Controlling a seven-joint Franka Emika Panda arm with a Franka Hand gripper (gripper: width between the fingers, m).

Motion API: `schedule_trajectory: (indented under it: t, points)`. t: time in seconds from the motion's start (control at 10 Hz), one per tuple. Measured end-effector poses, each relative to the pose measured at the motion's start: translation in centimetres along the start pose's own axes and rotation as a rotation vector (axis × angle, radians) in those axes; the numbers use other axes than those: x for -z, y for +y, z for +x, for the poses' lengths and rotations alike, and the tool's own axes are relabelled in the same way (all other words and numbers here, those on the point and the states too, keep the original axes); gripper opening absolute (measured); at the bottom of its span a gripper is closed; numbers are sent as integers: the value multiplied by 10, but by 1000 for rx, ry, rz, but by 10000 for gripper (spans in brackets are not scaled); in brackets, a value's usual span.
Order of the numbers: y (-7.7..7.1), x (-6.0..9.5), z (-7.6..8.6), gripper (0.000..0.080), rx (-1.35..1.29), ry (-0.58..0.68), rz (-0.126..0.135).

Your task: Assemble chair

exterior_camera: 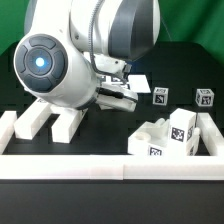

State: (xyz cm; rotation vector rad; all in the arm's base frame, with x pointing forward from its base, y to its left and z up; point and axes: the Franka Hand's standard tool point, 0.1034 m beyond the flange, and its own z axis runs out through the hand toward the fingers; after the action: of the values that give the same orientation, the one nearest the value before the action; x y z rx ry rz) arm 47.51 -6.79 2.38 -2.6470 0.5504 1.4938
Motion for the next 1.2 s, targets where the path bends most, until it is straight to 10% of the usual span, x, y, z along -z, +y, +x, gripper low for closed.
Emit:
schedule_trajectory:
  t: [0.1,0.2,0.4,0.9,1.2]
  points:
    - [6,2,-6,229,-9,-19,2]
    - [12,7,-13,443,-33,-20,7]
    - [19,10,-34,625,-103,-25,24]
    - [22,7,-36,649,-112,-30,28]
    - [17,2,-58,649,-251,68,-32]
